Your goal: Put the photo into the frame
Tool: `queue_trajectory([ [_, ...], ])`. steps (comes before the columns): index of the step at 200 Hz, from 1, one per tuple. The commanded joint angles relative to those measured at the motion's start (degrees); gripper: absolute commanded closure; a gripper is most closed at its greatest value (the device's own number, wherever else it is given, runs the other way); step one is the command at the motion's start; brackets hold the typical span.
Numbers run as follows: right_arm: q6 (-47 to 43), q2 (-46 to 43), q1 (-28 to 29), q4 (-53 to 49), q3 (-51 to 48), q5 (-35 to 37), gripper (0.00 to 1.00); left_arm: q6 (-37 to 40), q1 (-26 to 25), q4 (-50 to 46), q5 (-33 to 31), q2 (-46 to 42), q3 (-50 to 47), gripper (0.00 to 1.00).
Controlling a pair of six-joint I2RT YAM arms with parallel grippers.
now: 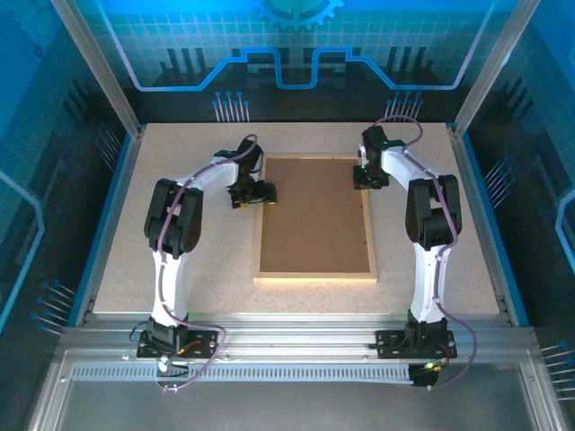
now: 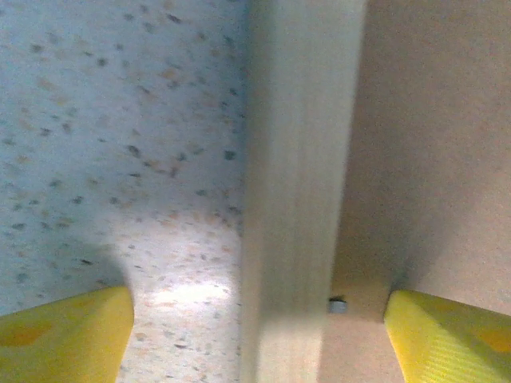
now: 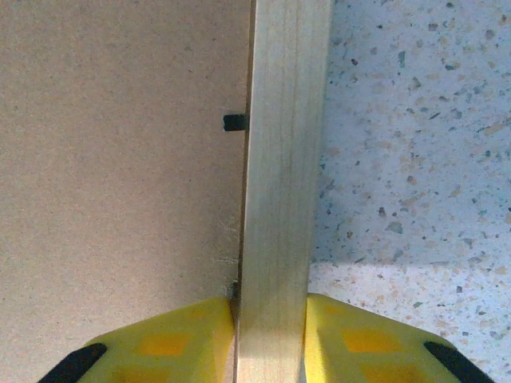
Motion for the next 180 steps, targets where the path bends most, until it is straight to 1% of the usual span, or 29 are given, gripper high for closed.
queue_trajectory([
  [1, -0.2, 0.6, 0.9, -0.1, -2.1, -4.7, 0.68, 2.3, -0.7, -3.3, 2.2, -3.1, 1.9, 0.15],
  [28, -0.1, 0.2, 0.9, 0.0, -2.4, -4.6, 0.68, 3.9, 1.3, -5.1, 0.5, -6.6, 1.3, 0.14],
  [57, -0.1, 0.2, 0.8, -0.2, -2.4, -4.4, 0.68, 3.5, 2.1, -3.4, 0.6, -11.8, -2.8, 0.13],
  [91, -0.2, 0.1, 0.8, -0.4, -2.3, -4.2, 0.68, 2.4, 2.7, -1.4, 0.7, -17.9, -11.4, 0.12],
  [134, -0.1, 0.2, 0.7, -0.6, -2.4, -4.4, 0.68, 1.4, 2.7, 0.4, 2.3, -24.1, -22.8, 0.13],
  [145, 0.0, 0.2, 0.7, -0.6, -2.4, -4.4, 0.68, 0.4, 2.7, 1.9, 3.5, -25.3, -25.7, 0.13],
  [162, 0.0, 0.1, 0.8, -0.8, -2.4, -4.4, 0.68, -1.5, 2.6, 5.1, 7.2, -26.6, -30.1, 0.13],
  [180, 0.1, 0.0, 0.8, -0.8, -2.5, -4.3, 0.68, -2.5, 2.1, 7.0, 6.9, -27.6, -32.7, 0.14],
])
